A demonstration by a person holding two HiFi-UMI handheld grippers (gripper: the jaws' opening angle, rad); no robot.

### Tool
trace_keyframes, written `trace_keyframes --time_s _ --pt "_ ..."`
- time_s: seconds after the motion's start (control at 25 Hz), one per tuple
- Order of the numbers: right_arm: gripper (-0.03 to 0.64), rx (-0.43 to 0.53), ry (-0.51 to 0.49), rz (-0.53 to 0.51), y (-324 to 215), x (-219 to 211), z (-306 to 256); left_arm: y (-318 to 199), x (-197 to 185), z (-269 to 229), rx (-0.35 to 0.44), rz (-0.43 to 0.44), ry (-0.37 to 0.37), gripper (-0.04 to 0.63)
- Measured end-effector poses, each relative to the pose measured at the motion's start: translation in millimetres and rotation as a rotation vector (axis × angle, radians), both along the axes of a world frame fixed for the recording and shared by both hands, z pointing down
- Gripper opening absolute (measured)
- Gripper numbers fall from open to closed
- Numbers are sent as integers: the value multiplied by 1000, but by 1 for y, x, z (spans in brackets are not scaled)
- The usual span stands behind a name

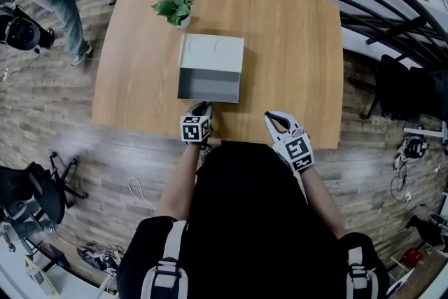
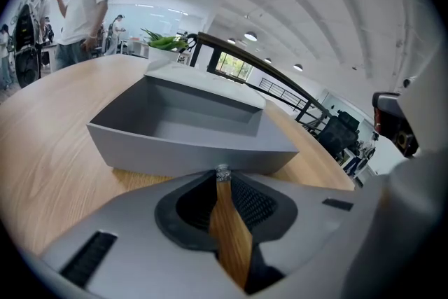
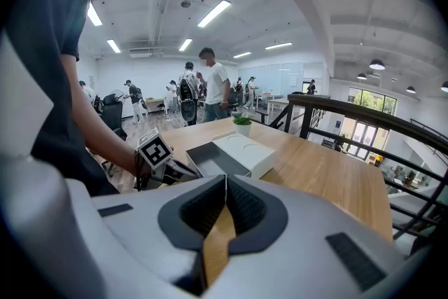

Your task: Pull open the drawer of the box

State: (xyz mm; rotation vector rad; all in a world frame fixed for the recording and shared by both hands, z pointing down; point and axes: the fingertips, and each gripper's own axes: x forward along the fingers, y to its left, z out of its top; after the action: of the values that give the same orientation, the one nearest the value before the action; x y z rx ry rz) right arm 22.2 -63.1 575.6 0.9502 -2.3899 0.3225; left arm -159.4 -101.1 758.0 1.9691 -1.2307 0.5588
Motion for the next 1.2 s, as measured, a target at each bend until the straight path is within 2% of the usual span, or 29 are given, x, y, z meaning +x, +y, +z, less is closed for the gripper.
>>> trace_keyframes --time_s 0.24,0.44,0.68,0.8,1.0,1.2 --pt "25 14 -5 0 3 1 -3 1 -1 0 0 -31 23 80" --pt "25 30 -8 2 1 6 -2 0 -7 0 9 -22 -13 81" --pt "25 14 -23 -14 3 5 -4 13 -21 -5 -2 -48 -21 89" --pt "26 26 -26 -28 5 9 -7 21 -23 -16 28 -80 -13 84" --pt "25 24 -40 -66 8 11 -8 40 -14 -47 102 -97 48 31" --pt "25 34 -62 -118 10 18 -10 52 -2 -81 174 -89 -4 23"
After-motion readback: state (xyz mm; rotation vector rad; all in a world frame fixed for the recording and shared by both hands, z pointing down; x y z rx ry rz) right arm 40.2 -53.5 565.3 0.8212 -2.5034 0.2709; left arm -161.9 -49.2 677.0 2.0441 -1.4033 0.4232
